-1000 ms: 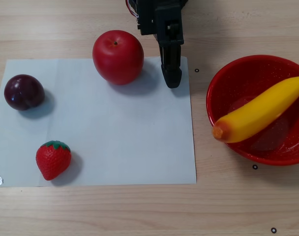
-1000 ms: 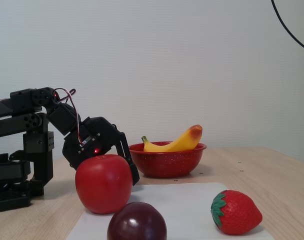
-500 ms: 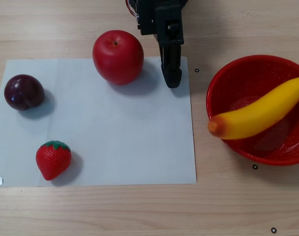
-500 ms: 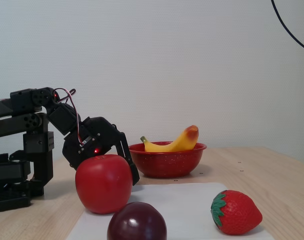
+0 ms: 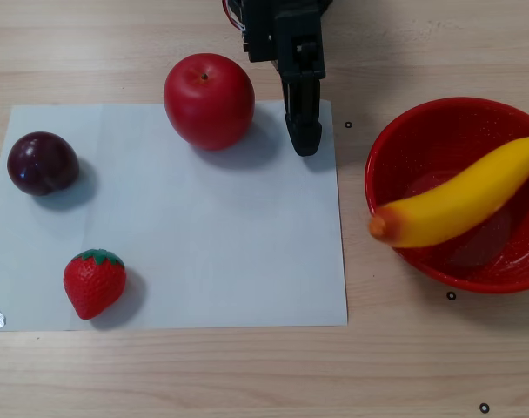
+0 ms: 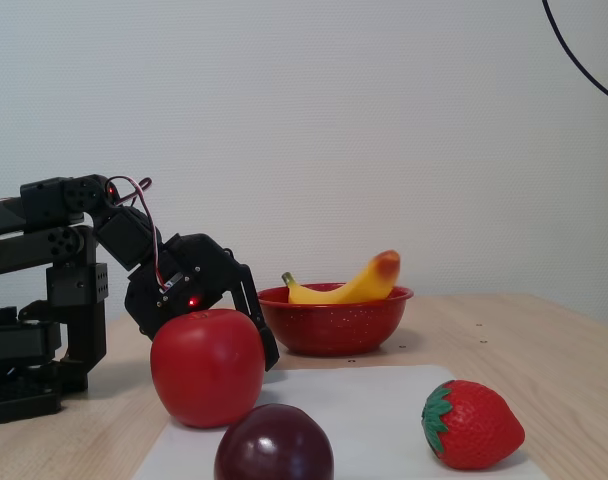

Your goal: Grasp the banana and put it in the red bowl.

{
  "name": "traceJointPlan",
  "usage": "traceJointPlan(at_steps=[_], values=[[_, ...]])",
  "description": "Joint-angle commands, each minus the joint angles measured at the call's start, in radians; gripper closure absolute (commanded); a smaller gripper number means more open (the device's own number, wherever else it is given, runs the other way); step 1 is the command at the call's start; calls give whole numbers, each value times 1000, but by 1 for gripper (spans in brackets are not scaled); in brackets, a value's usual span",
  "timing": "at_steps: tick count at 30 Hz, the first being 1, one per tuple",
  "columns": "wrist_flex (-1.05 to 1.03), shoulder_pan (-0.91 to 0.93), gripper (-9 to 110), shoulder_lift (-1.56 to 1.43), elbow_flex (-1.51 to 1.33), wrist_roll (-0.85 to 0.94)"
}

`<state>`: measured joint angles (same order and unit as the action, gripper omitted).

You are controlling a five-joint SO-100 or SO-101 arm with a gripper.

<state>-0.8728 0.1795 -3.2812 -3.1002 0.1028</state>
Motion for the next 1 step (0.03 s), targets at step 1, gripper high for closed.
traceJointPlan(at_steps=[1], values=[[-18, -5, 101, 6, -3, 8]])
